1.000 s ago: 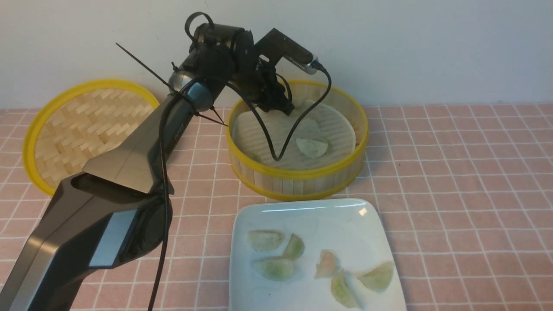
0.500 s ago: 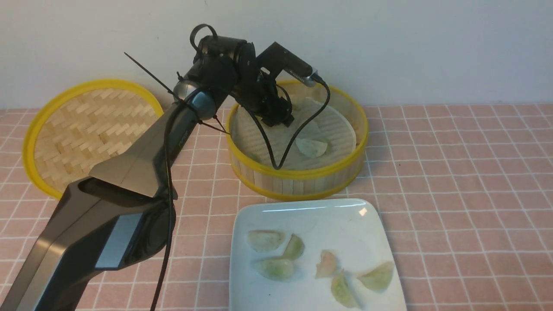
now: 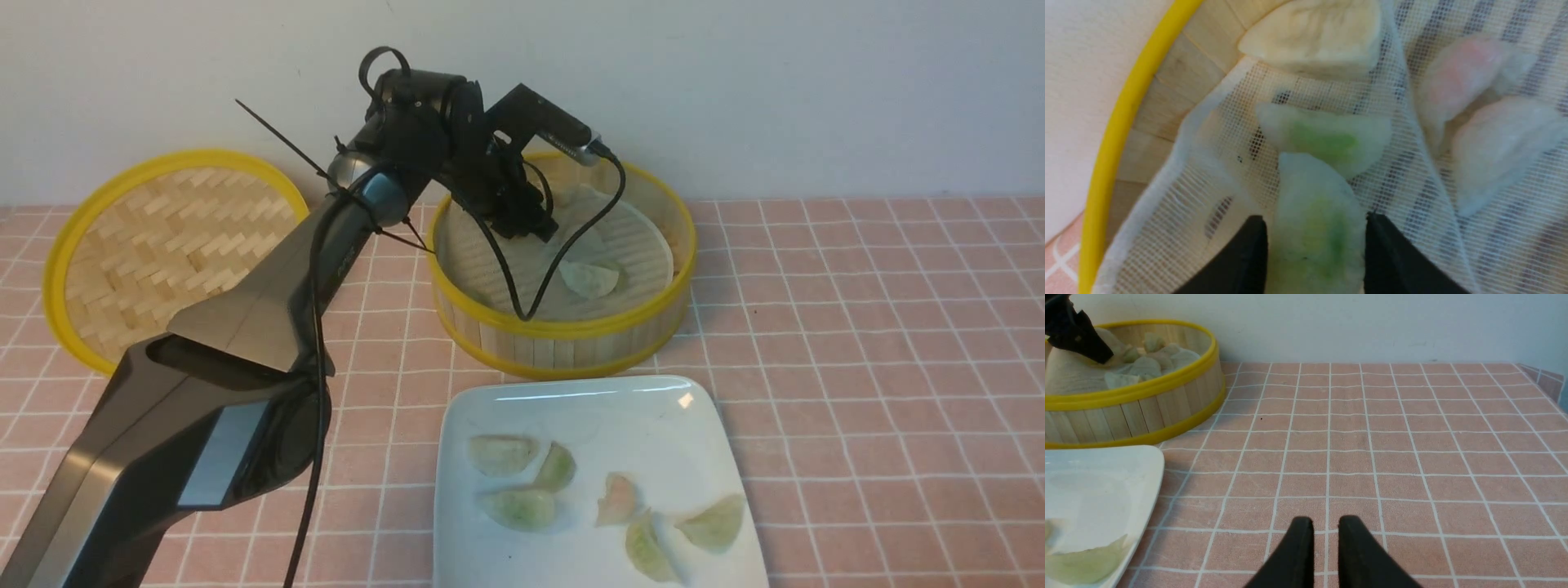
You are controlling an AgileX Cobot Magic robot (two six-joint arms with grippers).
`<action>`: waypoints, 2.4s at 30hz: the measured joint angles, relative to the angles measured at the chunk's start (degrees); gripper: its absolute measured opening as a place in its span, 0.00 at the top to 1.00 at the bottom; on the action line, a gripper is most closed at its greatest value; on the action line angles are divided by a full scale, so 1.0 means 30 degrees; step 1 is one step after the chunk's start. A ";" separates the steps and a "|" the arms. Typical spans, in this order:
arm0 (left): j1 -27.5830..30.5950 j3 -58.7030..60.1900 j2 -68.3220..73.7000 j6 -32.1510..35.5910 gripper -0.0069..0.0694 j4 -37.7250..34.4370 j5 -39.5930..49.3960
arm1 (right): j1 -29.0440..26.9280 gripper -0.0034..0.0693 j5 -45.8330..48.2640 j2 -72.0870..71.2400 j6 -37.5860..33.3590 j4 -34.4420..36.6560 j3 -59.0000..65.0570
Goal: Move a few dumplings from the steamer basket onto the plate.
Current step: Use the left arm to grab a dumpling from the steamer, then use the left arm to put the dumpling into the plate
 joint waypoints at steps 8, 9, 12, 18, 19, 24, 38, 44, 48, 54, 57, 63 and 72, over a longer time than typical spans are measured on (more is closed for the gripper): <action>-0.0121 0.0000 -0.3002 0.0000 0.56 -0.0103 0.3341 | 0.0000 0.83 0.0000 0.0000 0.0000 0.0000 0.0000; -0.0121 0.0000 -0.3456 -0.0008 0.56 -0.0122 0.3555 | 0.0000 0.83 0.0000 0.0000 0.0000 0.0000 0.0000; -0.0121 0.0000 -0.4470 -0.0644 0.56 -0.0123 0.3833 | 0.0000 0.83 0.0000 0.0000 0.0000 0.0000 0.0000; -0.0234 0.1294 -0.7167 -0.4127 0.56 -0.0919 0.3886 | 0.0000 0.83 -0.0013 0.0000 0.0000 0.0006 0.0000; -0.0317 0.2163 -0.7875 -0.4350 0.56 -0.1164 0.3886 | 0.0000 0.83 -0.0013 0.0000 0.0000 0.0006 0.0000; -0.1234 0.8943 -1.2292 -0.4946 0.56 -0.1637 0.3869 | 0.0000 0.83 -0.0013 0.0000 0.0000 0.0006 0.0000; -0.7061 2.6542 -1.9063 -0.4971 0.56 -0.1848 0.0778 | 0.0000 0.83 -0.0013 0.0000 0.0000 0.0006 0.0000; -0.7904 2.7869 -1.7957 -0.4987 0.56 -0.1848 -0.2456 | 0.0000 0.83 -0.0013 0.0000 0.0000 0.0006 0.0000; -0.7904 2.7869 -1.7188 -0.5130 0.53 -0.2159 -0.3737 | 0.0000 0.83 -0.0013 0.0000 0.0000 0.0006 0.0000; -0.7904 2.7869 -1.6409 -0.5148 0.35 -0.2570 -0.4438 | 0.0000 0.83 -0.0013 0.0000 0.0000 0.0006 0.0000; -0.7904 2.7518 -1.6368 -0.5287 0.32 -0.2488 -0.4186 | 0.0000 0.83 -0.0013 0.0000 0.0000 0.0006 0.0000; -0.7904 2.5999 -1.7820 -0.7599 0.58 -0.0507 -0.2528 | 0.0000 0.83 -0.0013 0.0000 0.0000 0.0006 0.0000; -0.7904 2.9849 -2.9024 -1.2155 0.92 0.4252 -0.6161 | 0.0000 0.83 -0.0013 0.0000 0.0000 0.0006 0.0000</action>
